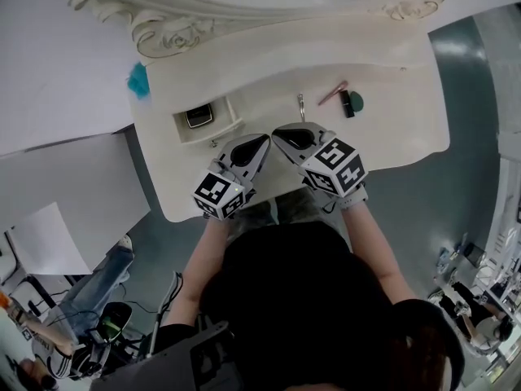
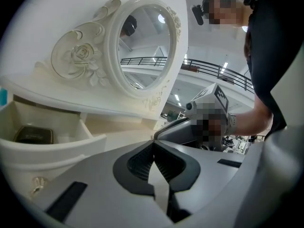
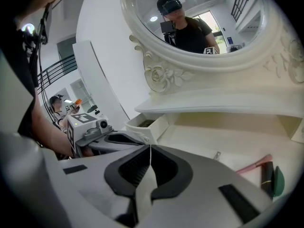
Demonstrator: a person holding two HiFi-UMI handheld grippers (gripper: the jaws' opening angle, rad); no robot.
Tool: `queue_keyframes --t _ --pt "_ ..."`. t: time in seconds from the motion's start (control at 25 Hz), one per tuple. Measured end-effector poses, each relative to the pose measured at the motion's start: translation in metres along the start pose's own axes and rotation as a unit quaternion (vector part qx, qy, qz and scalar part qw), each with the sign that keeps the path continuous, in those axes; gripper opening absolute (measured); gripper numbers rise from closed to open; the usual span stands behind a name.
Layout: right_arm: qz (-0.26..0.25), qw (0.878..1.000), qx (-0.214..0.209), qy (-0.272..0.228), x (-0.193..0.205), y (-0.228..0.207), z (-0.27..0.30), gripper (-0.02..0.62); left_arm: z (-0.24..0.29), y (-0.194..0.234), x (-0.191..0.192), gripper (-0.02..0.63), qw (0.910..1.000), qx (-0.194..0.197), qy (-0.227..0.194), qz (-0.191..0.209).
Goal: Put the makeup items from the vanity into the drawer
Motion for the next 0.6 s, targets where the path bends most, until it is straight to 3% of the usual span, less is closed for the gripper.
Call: queue_keyframes --t 0.2,0.48,0.6 --pt "0.013 0.999 0.031 -0.007 0.006 -0.019 -0.002 0.026 0.015 0.0 0.003 0.012 0.9999 0.011 0.005 -0.002" --pt "-0.003 0.99 0.141 0.003 0.012 -0.056 0.0 0.037 0.028 0.001 0.004 0.012 0.9995 0.019 0.022 0.01" --pt "0.011 0.986 0.168 0.0 0.011 -0.069 0.001 0.135 0.03 0.002 0.005 0.012 0.9994 0.021 0.028 0.008"
Point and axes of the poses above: the fingertips, and each gripper's own axes: z forward along the fingers, y to its left, x out of its underside, the point moved 6 cm from there along -z, backward along the fingers, and after that the axes turned 15 degrees about z, right-handed, at the moved point
